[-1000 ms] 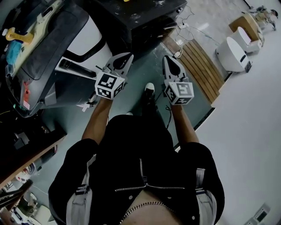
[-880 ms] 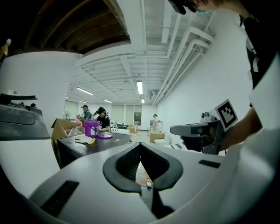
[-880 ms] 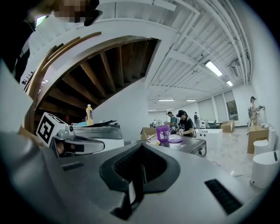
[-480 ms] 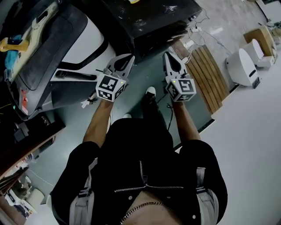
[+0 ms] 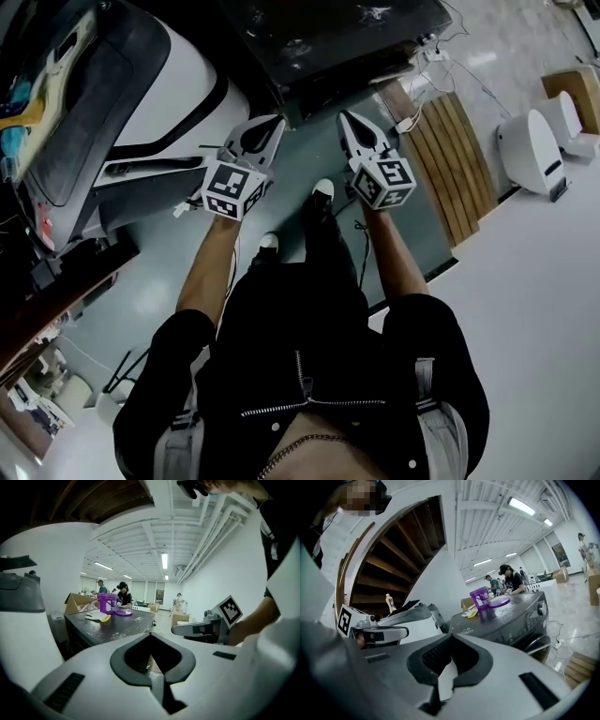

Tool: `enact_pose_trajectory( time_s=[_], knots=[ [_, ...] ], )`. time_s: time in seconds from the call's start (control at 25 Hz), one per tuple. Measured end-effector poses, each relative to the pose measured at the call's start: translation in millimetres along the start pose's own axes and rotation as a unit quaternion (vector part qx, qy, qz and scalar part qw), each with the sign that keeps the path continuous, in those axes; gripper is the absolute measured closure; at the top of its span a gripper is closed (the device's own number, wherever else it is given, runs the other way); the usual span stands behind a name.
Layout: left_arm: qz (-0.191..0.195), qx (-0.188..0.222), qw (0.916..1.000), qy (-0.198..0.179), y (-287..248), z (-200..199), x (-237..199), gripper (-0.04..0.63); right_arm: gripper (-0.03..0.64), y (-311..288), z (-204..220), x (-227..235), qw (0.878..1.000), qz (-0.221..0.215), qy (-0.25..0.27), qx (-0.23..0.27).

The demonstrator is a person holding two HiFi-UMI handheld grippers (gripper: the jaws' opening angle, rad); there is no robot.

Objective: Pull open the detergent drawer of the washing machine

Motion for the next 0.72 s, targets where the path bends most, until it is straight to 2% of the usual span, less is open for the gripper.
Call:
enact_pose_trajectory(
  time_s=[0.12, 0.28, 0.4, 0.48, 0.56, 0.64, 0.72],
  knots=[
    [-0.013, -0.004, 0.9998, 0.014, -8.9, 1.7, -2.6, 0.577, 0.611, -14.9, 11.2, 18.5, 0.999, -0.021, -0.024, -0.012],
    [-0.034, -0.002, 0.9990, 0.029, -15.3, 0.1, -7.4, 0.577, 0.611, -34.3, 21.2, 40.2, 0.995, -0.051, -0.090, -0.008],
    [-0.046, -0.004, 0.9983, 0.037, -20.0, 2.0, -11.6, 0.577, 0.559, -49.1, 30.8, 56.1, 0.991, -0.061, -0.120, -0.014],
    [-0.050, -0.007, 0.9980, 0.038, -23.0, 3.9, -13.6, 0.577, 0.499, -60.4, 41.0, 63.7, 0.988, -0.071, -0.138, -0.026],
    [-0.054, -0.010, 0.9976, 0.041, -25.3, 6.1, -15.5, 0.576, 0.463, -71.8, 52.7, 68.9, 0.981, -0.086, -0.168, -0.037],
    [-0.062, -0.014, 0.9969, 0.046, -26.3, 9.6, -18.0, 0.577, 0.371, -82.4, 64.3, 74.9, 0.973, -0.100, -0.203, -0.045],
    [-0.071, -0.019, 0.9959, 0.053, -26.6, 14.4, -21.7, 0.577, 0.336, -91.9, 73.8, 83.0, 0.966, -0.108, -0.229, -0.055]
  ],
)
Point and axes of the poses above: the fingertips, and each gripper's own axes: y backward along the fingers, x to its right, z out of its underside, the point moved 3 cm from there along y, backward along the fingers
